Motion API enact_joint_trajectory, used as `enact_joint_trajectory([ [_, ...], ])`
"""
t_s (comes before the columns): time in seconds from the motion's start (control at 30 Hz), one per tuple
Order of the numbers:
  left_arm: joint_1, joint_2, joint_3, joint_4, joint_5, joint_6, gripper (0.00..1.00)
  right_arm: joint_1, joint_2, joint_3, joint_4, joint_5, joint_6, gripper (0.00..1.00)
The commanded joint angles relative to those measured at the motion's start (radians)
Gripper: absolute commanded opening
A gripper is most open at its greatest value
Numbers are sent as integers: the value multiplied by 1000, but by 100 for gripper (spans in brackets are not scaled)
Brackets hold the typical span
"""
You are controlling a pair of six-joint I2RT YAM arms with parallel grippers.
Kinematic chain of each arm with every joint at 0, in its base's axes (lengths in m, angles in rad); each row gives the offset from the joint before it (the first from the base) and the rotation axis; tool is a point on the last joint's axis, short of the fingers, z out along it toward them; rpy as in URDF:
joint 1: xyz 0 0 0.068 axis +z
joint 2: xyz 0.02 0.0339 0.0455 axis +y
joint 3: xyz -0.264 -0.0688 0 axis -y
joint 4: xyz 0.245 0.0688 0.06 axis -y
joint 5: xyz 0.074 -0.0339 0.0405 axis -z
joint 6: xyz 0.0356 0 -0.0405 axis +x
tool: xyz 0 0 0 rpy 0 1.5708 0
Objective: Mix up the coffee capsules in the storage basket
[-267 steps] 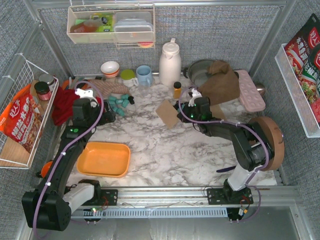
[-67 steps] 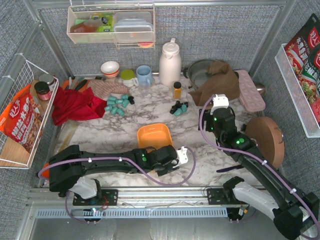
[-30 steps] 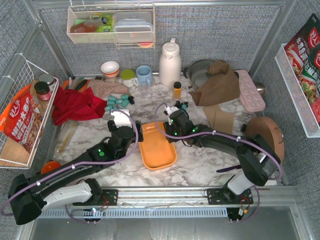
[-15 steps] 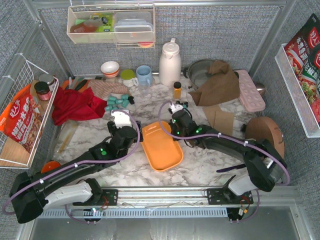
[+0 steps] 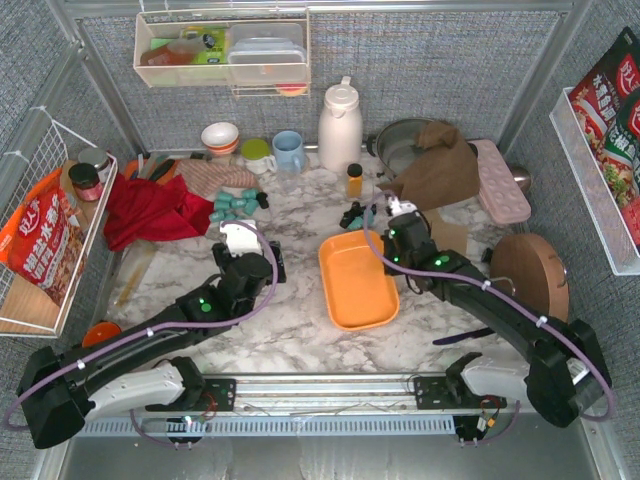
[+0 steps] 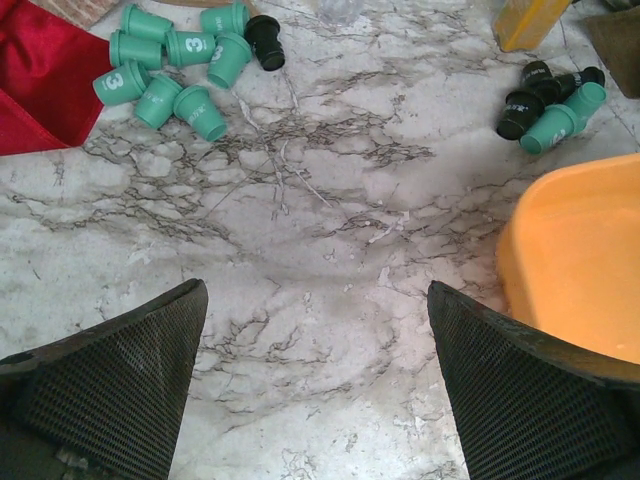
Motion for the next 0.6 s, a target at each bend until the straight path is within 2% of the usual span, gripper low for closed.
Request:
enact_joint_trajectory([
  [0.0, 1, -4, -6, 27, -10, 1, 99, -94, -38, -17, -53, 38, 13, 0],
  [0.17, 1, -5, -14, 34, -13, 1, 99, -248, -65, -54, -40, 26, 13, 0],
  [0.3, 1, -2, -15, 40, -18, 11, 99, -318, -77, -59, -19, -32, 21, 0],
  [0.47, 2, 2, -12, 47, -32, 27, 99, -318, -66, -50, 43, -176, 58, 0],
  [0.57, 4, 11, -17, 60, -42, 38, 99, -261, -50, -65, 133, -226, 129, 0],
])
